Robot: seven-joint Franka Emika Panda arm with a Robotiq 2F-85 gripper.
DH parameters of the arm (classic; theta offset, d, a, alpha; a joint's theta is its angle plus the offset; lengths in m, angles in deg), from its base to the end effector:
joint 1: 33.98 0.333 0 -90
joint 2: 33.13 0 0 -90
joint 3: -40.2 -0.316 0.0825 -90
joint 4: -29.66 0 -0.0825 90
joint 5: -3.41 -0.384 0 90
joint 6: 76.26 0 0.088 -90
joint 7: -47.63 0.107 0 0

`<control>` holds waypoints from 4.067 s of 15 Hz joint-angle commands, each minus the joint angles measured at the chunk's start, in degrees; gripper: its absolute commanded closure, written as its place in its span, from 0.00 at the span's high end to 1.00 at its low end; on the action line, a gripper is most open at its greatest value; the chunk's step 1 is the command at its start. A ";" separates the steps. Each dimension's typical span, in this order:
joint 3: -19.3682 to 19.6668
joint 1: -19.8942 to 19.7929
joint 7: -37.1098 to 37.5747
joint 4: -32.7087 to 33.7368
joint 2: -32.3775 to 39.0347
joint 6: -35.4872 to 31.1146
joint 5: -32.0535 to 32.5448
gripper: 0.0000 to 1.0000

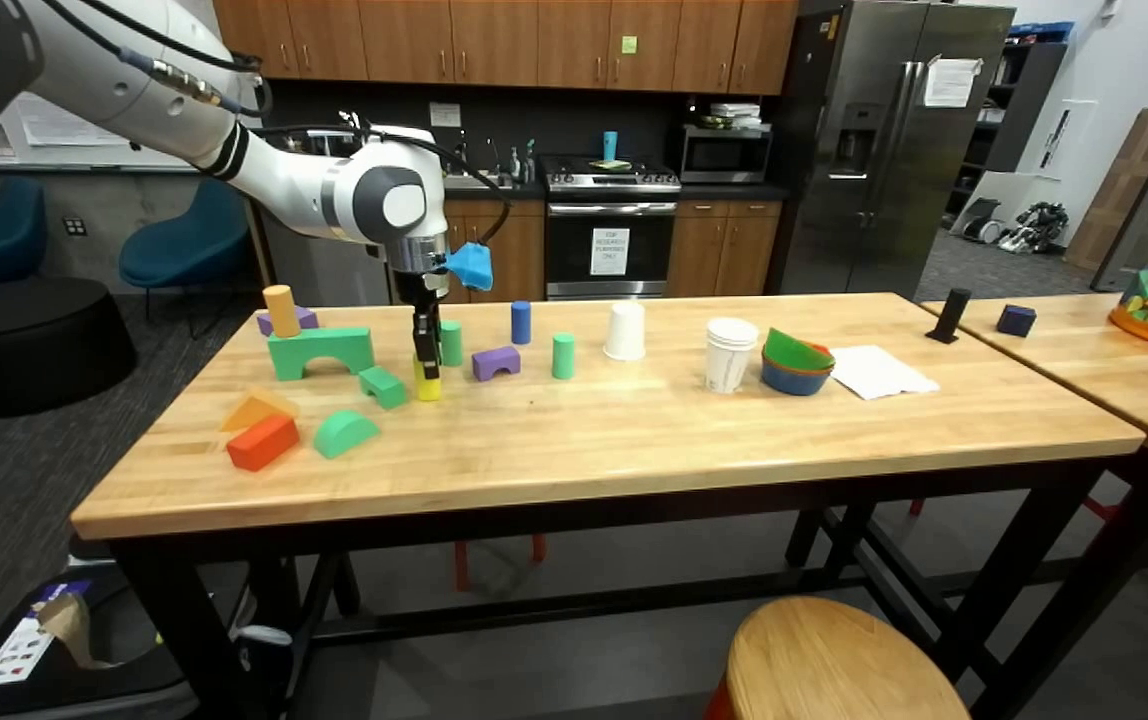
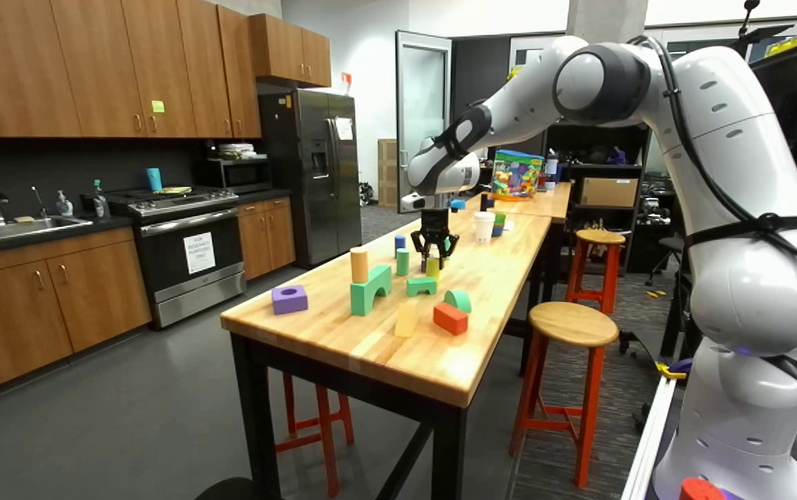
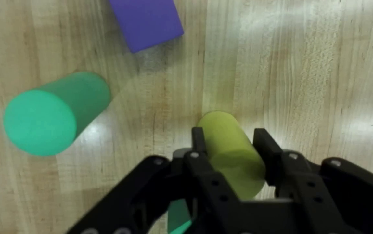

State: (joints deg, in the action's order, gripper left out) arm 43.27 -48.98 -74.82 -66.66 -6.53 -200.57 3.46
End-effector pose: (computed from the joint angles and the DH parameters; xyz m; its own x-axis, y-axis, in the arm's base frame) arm 0.6410 -0.2051 0.3347 -0.2543 0.9665 -0.0342 0.9670 0.2547 0.0077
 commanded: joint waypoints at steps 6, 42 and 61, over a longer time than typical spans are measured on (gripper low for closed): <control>-0.17 -0.10 2.08 0.01 -1.76 5.69 -0.62 0.16; -0.30 7.16 4.80 -8.32 -15.37 5.15 4.39 0.16; -2.46 10.09 4.63 -1.28 -13.96 5.51 5.49 0.41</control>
State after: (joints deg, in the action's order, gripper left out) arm 40.90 -38.82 -70.20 -68.08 -20.51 -195.23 8.93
